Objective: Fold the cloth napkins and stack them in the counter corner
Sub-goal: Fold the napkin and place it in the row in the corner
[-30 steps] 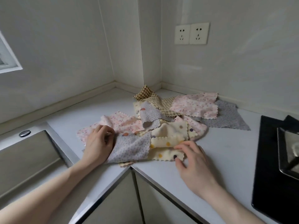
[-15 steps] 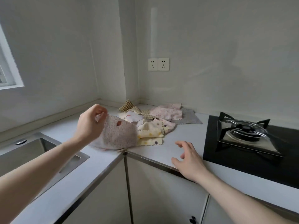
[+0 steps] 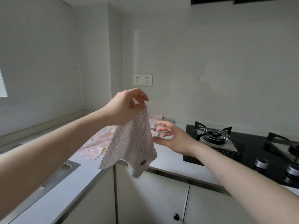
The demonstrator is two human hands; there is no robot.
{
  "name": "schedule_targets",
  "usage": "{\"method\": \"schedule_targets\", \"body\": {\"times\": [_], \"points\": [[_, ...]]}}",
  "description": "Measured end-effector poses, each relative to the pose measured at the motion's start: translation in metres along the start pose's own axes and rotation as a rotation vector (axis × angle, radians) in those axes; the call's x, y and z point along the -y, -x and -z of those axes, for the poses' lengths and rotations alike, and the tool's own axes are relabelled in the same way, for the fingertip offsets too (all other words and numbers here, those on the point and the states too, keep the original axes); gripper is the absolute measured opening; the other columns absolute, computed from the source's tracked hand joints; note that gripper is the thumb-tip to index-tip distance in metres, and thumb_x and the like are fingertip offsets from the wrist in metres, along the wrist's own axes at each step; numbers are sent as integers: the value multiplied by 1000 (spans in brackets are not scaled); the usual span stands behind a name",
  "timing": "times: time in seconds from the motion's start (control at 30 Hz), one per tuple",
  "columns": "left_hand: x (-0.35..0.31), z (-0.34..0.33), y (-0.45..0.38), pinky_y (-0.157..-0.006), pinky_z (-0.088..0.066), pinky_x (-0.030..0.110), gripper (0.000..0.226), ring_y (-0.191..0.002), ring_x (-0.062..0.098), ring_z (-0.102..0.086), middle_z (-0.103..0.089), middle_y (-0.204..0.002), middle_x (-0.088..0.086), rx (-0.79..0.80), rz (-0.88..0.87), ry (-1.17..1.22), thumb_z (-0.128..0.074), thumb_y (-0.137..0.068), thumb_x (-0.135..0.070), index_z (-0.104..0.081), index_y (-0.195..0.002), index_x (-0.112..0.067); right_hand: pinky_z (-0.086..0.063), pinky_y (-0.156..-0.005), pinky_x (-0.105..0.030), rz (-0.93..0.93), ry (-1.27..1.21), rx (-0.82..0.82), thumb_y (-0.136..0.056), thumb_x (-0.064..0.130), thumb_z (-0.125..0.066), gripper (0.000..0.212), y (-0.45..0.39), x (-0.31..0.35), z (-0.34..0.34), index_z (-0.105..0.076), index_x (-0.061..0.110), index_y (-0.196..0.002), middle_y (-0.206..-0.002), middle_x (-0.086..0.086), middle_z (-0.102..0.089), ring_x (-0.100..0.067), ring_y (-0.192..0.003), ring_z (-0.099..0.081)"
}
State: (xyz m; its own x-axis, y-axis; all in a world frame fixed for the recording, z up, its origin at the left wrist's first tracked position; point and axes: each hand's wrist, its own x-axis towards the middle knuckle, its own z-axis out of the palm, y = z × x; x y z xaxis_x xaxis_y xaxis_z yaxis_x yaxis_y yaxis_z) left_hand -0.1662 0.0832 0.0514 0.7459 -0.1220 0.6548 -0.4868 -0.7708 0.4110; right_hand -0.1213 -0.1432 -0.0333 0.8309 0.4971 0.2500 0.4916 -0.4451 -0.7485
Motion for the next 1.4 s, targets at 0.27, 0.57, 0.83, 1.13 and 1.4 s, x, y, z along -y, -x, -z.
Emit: {"method": "schedule_targets", "body": {"times": [0.27,0.57,0.83,1.13,1.4], "points": [[-28,-15,-12,-55,-42,14,13,-52,10,-47,-69,-92,-10,100,-51,203,-69,-94,-17,-69,-104,-25,-54,-101,-33,-15,-142,127,-90,34,-77,27,23,9,23,-76,20,-113,-113,8,-77,-10,-109,-71],[-18,-39,-15,-66,-52,23,15,-56,5,-57,-70,-96,-11,258,15,133,-71,-93,-28,-69,-107,-33,-59,-87,-33,-129,-373,63,-90,2,-71,21,36,-21,50,-72,9,-110,-108,-11,-77,-26,-101,-74],[-26,-59,-27,-65,-44,14,11,-64,-5,-59,-71,-84,-16,258,15,44,-69,-94,-37,-76,-92,-29,-56,-93,-38,-192,-465,137,-90,8,-72,34,32,-30,63,-64,9,-123,-117,-13,-75,-30,-109,-72],[-12,-66,-33,-62,-39,5,16,-69,-2,-60,-66,-88,-16,471,-62,-152,-75,-90,-37,-76,-106,-33,-46,-104,-40,-269,-238,232,-90,17,-75,14,31,-62,98,-76,15,-104,-113,-5,-75,-21,-109,-69],[21,-88,-64,-80,-52,34,11,-89,25,-66,-71,-87,-4,277,-8,-284,-70,-93,-30,-76,-92,-20,-45,-73,-24,-225,237,-281,-85,42,-80,16,1,-89,129,-77,27,-84,-83,10,-74,-10,-82,-64]]}}
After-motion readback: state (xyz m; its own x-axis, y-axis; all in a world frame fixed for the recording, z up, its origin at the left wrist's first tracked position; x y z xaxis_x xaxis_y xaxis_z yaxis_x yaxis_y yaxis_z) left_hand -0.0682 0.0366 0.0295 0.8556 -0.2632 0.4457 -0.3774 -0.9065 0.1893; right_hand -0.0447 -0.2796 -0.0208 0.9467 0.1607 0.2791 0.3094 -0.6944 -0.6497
